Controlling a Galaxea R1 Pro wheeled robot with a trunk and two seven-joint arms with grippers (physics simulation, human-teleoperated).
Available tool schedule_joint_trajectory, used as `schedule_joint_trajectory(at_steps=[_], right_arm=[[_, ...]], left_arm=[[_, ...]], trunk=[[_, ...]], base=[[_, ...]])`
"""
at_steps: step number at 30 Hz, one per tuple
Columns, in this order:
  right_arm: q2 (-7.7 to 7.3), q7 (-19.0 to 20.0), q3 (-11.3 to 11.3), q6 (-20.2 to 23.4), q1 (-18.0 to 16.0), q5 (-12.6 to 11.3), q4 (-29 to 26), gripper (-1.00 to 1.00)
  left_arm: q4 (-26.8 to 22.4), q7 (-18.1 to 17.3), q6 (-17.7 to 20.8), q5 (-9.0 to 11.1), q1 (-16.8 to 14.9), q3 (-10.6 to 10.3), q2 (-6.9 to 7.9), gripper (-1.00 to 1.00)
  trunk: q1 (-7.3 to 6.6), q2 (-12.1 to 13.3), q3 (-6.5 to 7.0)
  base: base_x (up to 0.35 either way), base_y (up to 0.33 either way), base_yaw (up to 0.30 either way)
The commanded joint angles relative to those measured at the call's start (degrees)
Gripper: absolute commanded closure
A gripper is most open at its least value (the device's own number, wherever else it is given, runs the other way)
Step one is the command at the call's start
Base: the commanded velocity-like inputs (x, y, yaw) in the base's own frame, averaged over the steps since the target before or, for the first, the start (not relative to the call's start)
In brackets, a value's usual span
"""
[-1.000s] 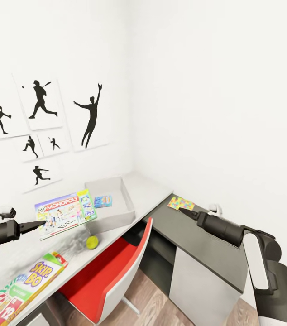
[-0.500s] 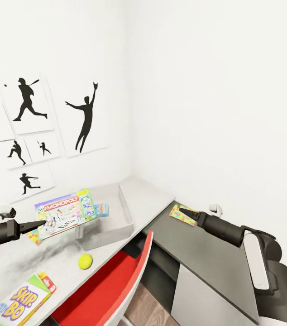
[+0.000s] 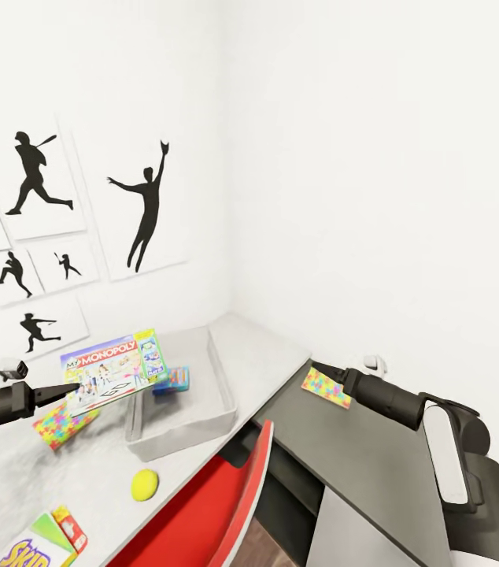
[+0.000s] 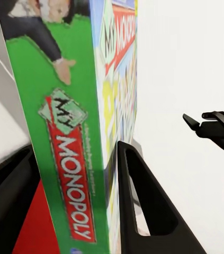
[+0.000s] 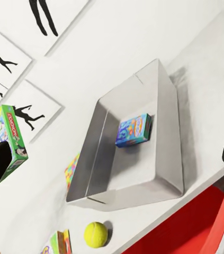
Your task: Put all the toys in the child's room - the three board games (two on the bed and one on the table), the two jigsaw puzzles on the table, and the tennis ball on the table - inside the toy box on the table in the child's room.
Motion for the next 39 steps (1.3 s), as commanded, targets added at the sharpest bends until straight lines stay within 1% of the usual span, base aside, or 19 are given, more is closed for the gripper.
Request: schedule_joint_trajectory(at_steps=[1, 8, 16, 22, 39], right_arm=[[0.01, 0.45, -0.09, 0.28, -0.07, 0.33, -0.02, -1.00], [0.01, 0.45, -0.09, 0.28, -0.07, 0.33, -0.02, -1.00], [0.01, 0.45, -0.09, 0.28, -0.07, 0.33, -0.02, -1.00], [0.01, 0.45, -0.11, 0.28, -0.11, 0.33, -0.02, -1.00], [-0.01, 0.45, -0.25, 0.28, -0.08, 0.33, 0.04, -1.00]], left_arm=[[-0.01, -0.27, 0.63, -0.05, -0.05, -0.01, -0.01, 1.00], [-0.09, -0.27, 0.68, -0.05, -0.05, 0.02, 0.01, 1.00], [-0.36, -0.27, 0.68, -0.02, -0.05, 0.06, 0.04, 1.00], [-0.46, -0.27, 0.68, -0.04, -0.05, 0.05, 0.04, 1.00], [-1.19, -0.27, 0.68, -0.04, -0.05, 0.06, 0.04, 1.00]], trunk=[[0.04, -0.14, -0.14], [0.04, -0.14, -0.14], [0.04, -0.14, -0.14], [0.04, -0.14, -0.14], [0.04, -0.14, -0.14]], base=[[0.027, -0.005, 0.000], [0.009, 0.016, 0.019], [0.007, 0.002, 0.239], [0.132, 0.000, 0.224], [0.158, 0.000, 0.017]])
